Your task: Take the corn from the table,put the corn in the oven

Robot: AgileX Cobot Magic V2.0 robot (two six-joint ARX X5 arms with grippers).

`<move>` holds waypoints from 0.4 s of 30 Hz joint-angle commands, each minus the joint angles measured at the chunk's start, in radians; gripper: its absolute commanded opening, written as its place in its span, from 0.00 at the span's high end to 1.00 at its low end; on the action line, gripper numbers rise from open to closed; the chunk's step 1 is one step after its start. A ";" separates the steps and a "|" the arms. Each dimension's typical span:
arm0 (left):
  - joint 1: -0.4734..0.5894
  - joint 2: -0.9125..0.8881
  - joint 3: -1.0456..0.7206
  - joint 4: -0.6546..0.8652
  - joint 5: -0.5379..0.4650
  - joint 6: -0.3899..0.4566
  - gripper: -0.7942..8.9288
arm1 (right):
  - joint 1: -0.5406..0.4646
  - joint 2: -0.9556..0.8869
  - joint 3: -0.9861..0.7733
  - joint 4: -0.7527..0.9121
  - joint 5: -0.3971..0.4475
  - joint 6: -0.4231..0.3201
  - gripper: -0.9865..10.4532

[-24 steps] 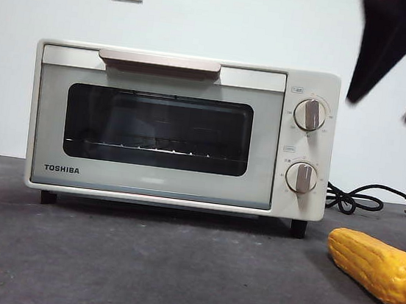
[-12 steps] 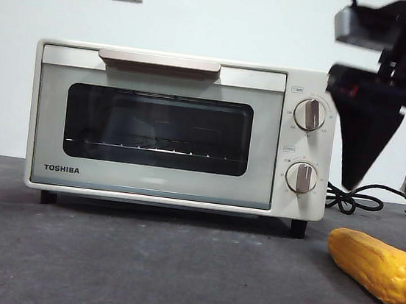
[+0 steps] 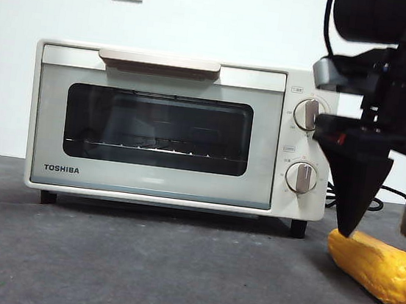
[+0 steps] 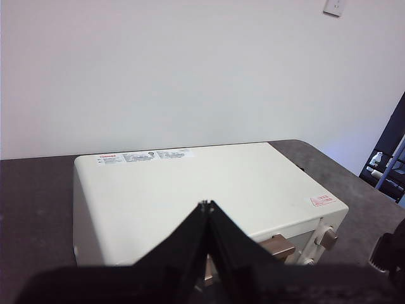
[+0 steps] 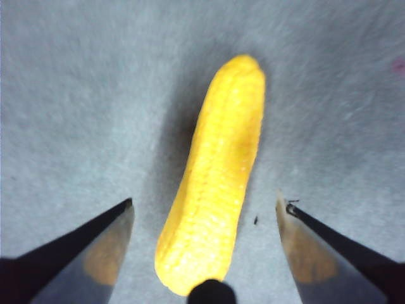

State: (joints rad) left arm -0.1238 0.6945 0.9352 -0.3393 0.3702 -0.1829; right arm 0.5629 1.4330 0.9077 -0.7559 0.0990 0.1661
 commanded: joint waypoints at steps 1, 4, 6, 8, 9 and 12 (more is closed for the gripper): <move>-0.002 0.002 0.003 -0.004 0.003 0.011 0.92 | 0.000 0.034 -0.010 0.010 -0.006 -0.013 0.58; -0.002 0.005 0.003 -0.007 0.003 0.011 0.92 | -0.001 0.066 -0.010 0.013 -0.006 -0.013 0.58; -0.002 0.006 0.003 -0.008 0.003 0.011 0.92 | -0.001 0.084 -0.010 0.017 -0.006 -0.013 0.59; -0.002 0.006 0.003 -0.008 0.003 0.011 0.92 | -0.001 0.104 -0.010 0.023 -0.006 -0.014 0.59; -0.002 0.006 0.003 -0.008 0.003 0.011 0.92 | -0.001 0.111 -0.010 0.024 -0.006 -0.014 0.59; -0.002 0.006 0.003 -0.011 0.003 0.011 0.92 | -0.001 0.129 -0.010 0.024 -0.005 -0.016 0.72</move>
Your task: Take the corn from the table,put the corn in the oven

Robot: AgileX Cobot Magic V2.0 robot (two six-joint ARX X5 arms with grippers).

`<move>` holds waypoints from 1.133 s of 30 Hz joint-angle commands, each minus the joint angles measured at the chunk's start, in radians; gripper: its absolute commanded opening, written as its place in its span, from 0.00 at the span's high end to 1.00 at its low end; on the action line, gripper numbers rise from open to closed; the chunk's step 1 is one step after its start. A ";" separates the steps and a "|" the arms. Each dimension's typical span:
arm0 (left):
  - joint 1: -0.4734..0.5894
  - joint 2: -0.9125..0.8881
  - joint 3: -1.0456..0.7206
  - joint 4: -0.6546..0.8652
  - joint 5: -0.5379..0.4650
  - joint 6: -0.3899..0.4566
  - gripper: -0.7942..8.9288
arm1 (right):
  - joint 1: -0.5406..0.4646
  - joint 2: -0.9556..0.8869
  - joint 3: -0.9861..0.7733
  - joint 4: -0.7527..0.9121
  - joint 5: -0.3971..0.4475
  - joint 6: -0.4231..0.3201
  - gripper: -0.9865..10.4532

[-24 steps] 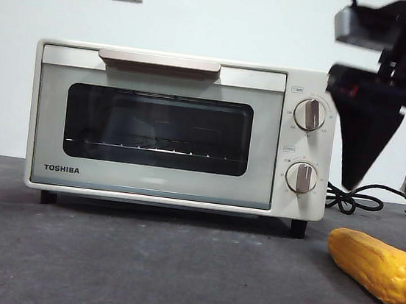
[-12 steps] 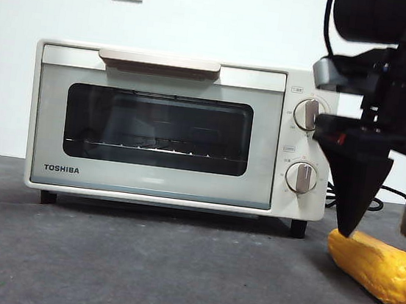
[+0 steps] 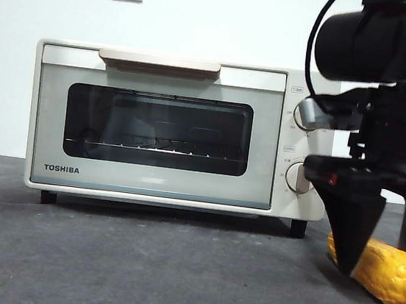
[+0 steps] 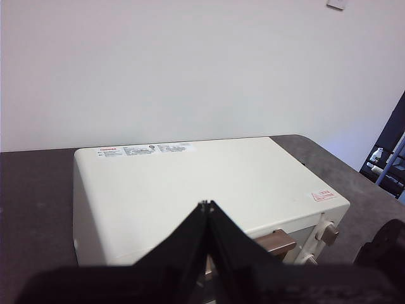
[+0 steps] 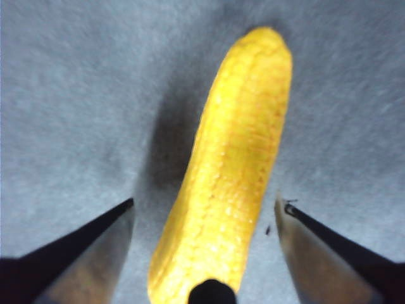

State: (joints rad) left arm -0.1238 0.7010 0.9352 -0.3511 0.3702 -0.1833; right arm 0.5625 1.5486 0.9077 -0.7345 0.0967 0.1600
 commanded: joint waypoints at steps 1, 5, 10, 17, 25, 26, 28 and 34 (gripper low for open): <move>-0.002 -0.001 0.003 0.000 0.003 0.012 0.92 | -0.001 0.014 -0.010 0.005 -0.002 -0.014 0.77; -0.002 0.000 0.003 0.000 0.003 0.011 0.92 | -0.001 0.007 -0.009 0.007 0.006 -0.014 0.93; -0.010 0.008 0.003 0.001 0.005 0.011 0.92 | 0.001 -0.050 -0.009 -0.021 0.026 -0.014 0.92; -0.105 0.067 0.003 0.017 0.004 0.012 0.92 | 0.001 -0.258 -0.007 -0.098 -0.016 -0.016 0.92; -0.266 0.189 0.020 0.105 -0.044 0.035 0.92 | 0.001 -0.542 0.005 -0.098 -0.212 -0.022 0.92; -0.286 0.212 0.033 0.103 -0.076 0.050 0.92 | 0.001 -0.571 0.011 -0.097 -0.225 -0.022 0.92; -0.322 0.256 0.060 0.103 -0.130 0.084 0.92 | 0.001 -0.620 0.023 -0.098 -0.243 -0.022 0.92; -0.410 0.412 0.181 0.028 -0.295 0.188 0.92 | 0.001 -0.703 0.085 -0.117 -0.278 -0.021 0.92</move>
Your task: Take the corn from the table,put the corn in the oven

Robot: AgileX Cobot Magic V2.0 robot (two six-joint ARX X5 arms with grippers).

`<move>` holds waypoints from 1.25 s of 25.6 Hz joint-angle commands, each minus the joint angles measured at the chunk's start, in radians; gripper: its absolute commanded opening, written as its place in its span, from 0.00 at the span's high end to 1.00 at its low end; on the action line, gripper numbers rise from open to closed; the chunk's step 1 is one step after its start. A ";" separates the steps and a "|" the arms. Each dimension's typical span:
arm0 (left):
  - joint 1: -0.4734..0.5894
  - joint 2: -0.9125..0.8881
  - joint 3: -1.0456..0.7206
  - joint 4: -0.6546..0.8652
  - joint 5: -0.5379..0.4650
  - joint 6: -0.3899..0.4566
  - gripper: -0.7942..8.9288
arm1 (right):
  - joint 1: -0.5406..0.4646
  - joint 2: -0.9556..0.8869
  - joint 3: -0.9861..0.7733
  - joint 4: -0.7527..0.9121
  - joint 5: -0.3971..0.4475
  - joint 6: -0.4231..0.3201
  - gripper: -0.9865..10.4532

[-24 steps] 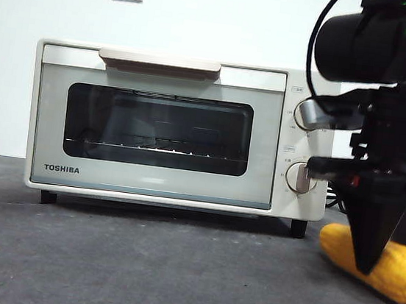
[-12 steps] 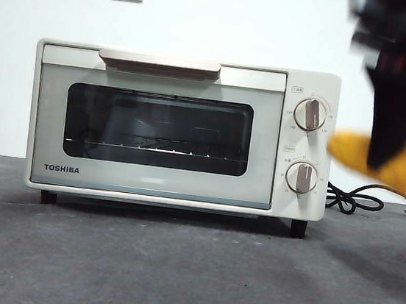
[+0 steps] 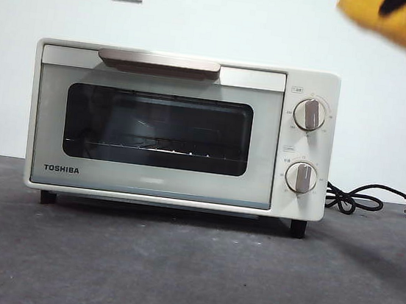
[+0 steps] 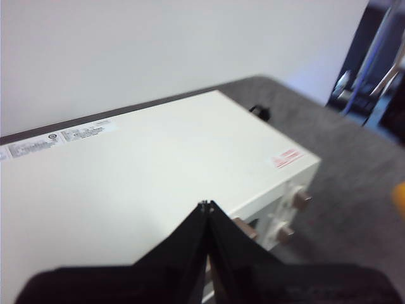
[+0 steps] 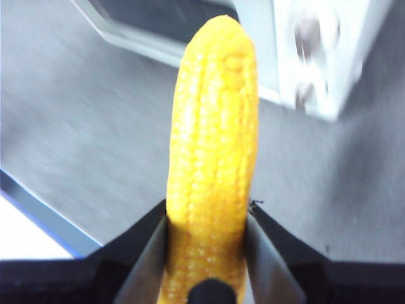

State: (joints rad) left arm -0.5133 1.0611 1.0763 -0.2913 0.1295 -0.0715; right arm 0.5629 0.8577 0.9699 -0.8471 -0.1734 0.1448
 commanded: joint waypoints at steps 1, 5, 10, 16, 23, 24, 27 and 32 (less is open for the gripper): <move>-0.032 0.087 0.071 -0.063 -0.084 0.102 0.92 | 0.001 -0.020 0.039 -0.013 -0.011 -0.006 0.92; -0.060 0.191 0.161 -0.159 -0.159 0.166 0.92 | 0.001 -0.026 0.095 -0.049 -0.011 -0.007 0.92; -0.068 0.292 0.217 -0.228 -0.182 0.200 0.92 | 0.001 -0.025 0.143 -0.070 -0.010 -0.018 0.92; -0.068 0.362 0.217 -0.255 -0.182 0.206 0.92 | 0.001 -0.025 0.172 -0.079 -0.010 -0.029 0.92; -0.068 0.409 0.217 -0.284 -0.182 0.207 0.92 | 0.001 -0.025 0.188 -0.096 -0.010 -0.044 0.92; -0.068 0.411 0.217 -0.293 -0.182 0.207 0.92 | 0.001 -0.025 0.188 -0.096 -0.010 -0.044 0.92; -0.068 0.414 0.217 -0.329 -0.173 0.207 0.92 | 0.001 -0.025 0.188 -0.096 -0.010 -0.045 0.92; -0.068 0.414 0.217 -0.425 -0.124 0.206 0.92 | 0.001 -0.025 0.188 -0.096 -0.010 -0.048 0.92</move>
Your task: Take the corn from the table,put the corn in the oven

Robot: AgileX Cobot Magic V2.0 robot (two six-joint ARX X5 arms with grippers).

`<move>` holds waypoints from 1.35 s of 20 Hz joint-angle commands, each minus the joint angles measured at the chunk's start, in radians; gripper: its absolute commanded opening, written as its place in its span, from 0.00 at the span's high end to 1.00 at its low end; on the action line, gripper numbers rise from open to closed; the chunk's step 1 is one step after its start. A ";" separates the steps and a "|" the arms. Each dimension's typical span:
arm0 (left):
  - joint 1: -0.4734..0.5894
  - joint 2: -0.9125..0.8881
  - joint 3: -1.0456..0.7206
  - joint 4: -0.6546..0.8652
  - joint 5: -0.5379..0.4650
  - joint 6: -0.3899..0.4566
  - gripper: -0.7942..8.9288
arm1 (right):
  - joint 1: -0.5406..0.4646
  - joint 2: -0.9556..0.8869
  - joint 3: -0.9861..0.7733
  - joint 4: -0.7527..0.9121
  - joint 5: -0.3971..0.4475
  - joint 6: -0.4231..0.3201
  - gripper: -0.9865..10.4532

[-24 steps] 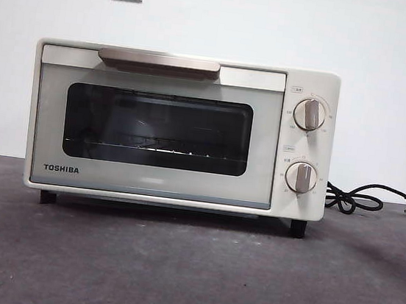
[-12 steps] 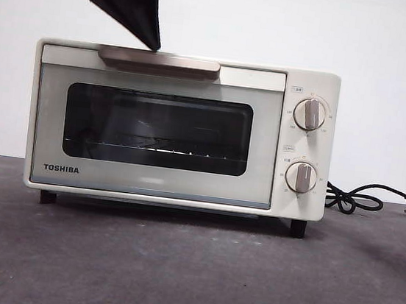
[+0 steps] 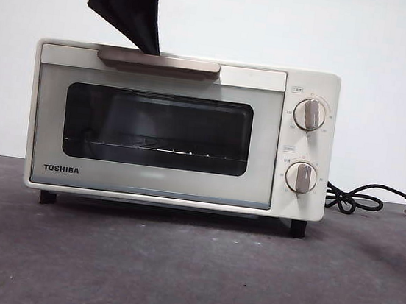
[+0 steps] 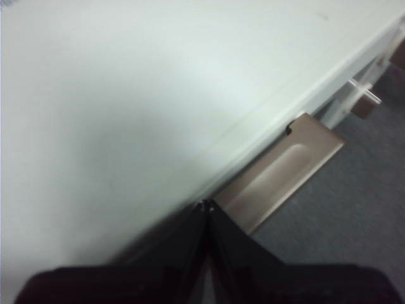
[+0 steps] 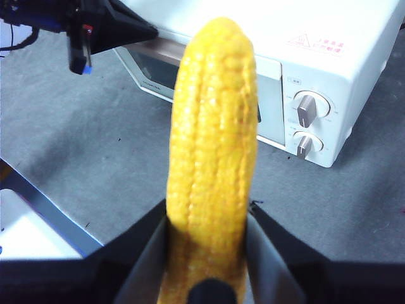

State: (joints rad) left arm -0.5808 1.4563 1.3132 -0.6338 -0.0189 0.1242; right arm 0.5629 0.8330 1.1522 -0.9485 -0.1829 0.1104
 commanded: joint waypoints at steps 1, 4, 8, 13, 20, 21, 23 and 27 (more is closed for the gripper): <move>-0.001 0.019 -0.019 -0.102 0.027 0.011 0.92 | 0.001 0.000 0.006 0.006 0.000 -0.014 0.92; -0.001 0.019 -0.019 -0.168 0.035 0.011 0.92 | 0.001 0.000 0.006 0.006 0.000 -0.018 0.92; -0.002 0.019 -0.019 -0.243 0.111 0.011 0.92 | 0.001 0.000 0.006 0.006 -0.001 -0.018 0.92; -0.011 0.019 -0.019 -0.323 0.196 0.011 0.92 | 0.001 0.000 0.006 0.005 -0.001 -0.022 0.92; -0.083 0.013 -0.019 -0.398 0.236 0.012 0.92 | 0.001 0.000 0.006 0.006 -0.059 -0.039 0.92; -0.095 0.006 -0.019 -0.396 0.236 0.011 0.92 | 0.001 0.000 0.006 0.006 -0.074 -0.045 0.92; -0.116 -0.023 -0.019 -0.388 0.236 0.011 0.92 | 0.001 0.000 0.006 0.009 -0.093 -0.060 0.92; -0.134 -0.137 -0.019 -0.321 0.236 -0.018 0.92 | 0.001 0.000 0.006 0.053 -0.166 -0.071 0.92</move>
State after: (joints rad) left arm -0.7120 1.3296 1.3014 -0.9638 0.2138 0.1184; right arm 0.5629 0.8330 1.1522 -0.9077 -0.3397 0.0547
